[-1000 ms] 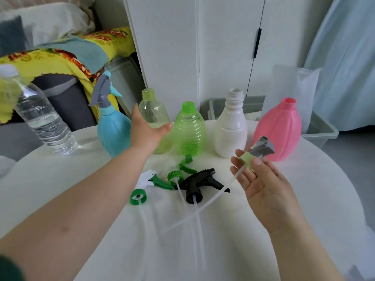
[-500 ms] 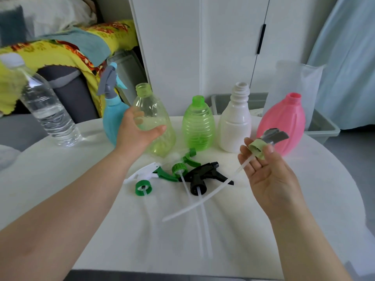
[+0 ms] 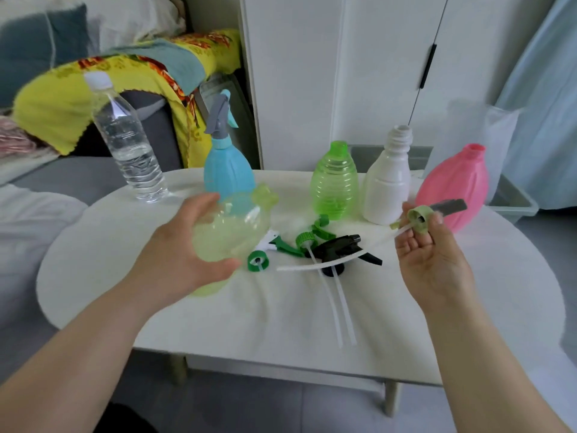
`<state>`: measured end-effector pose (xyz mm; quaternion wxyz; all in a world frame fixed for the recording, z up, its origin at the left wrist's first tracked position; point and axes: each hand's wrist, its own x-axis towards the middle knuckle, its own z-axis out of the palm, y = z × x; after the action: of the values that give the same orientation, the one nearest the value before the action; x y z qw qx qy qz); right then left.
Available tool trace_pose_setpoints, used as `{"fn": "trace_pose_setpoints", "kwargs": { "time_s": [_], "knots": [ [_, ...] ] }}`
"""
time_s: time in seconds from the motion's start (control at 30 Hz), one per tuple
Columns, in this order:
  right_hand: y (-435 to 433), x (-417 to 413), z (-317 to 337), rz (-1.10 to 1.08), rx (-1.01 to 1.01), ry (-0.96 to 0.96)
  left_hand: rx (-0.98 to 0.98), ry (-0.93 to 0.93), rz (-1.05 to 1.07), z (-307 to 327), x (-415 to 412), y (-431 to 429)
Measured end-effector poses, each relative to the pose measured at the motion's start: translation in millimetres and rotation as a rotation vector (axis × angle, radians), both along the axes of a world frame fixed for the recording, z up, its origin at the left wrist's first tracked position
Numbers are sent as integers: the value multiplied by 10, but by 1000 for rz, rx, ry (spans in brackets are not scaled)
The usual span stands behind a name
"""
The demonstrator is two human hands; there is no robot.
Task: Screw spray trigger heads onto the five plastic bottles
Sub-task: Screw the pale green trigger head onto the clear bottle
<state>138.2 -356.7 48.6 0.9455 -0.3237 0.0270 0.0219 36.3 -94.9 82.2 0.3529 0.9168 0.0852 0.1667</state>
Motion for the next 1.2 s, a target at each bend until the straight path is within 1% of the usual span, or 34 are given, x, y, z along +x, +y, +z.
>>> {"fn": "trace_pose_setpoints", "kwargs": {
  "time_s": [0.07, 0.13, 0.27, 0.5, 0.73, 0.83, 0.93, 1.0, 1.1, 1.2],
  "knots": [
    [-42, -2, 18, -27, -6, -9, 178, 65, -9, -20, -60, -25],
    [-93, -2, 40, -63, 14, -4, 305, 70, -41, -18, -85, -49],
    [-183, 26, 59, -124, 85, -27, 449, 90, -81, -28, -65, -98],
    [-228, 69, 70, -120, -20, -71, 457, 80, -98, -42, -21, -167],
    [-284, 45, 104, -142, -19, -90, 486, 80, -108, -9, -32, -163],
    [-223, 17, 136, -133, -52, -89, 466, 87, -116, -10, -25, -193],
    [-124, -42, 194, -125, -117, -119, 390, 84, -137, -21, -5, -275],
    [-75, -106, 252, -127, -143, -173, 318, 82, -167, -30, -1, -344],
    [-14, -224, 367, -82, -172, -305, 194, 71, -228, -35, -6, -447],
    [117, -319, 450, -19, -260, -396, -2, 46, -245, -39, 5, -511]
  ]
}}
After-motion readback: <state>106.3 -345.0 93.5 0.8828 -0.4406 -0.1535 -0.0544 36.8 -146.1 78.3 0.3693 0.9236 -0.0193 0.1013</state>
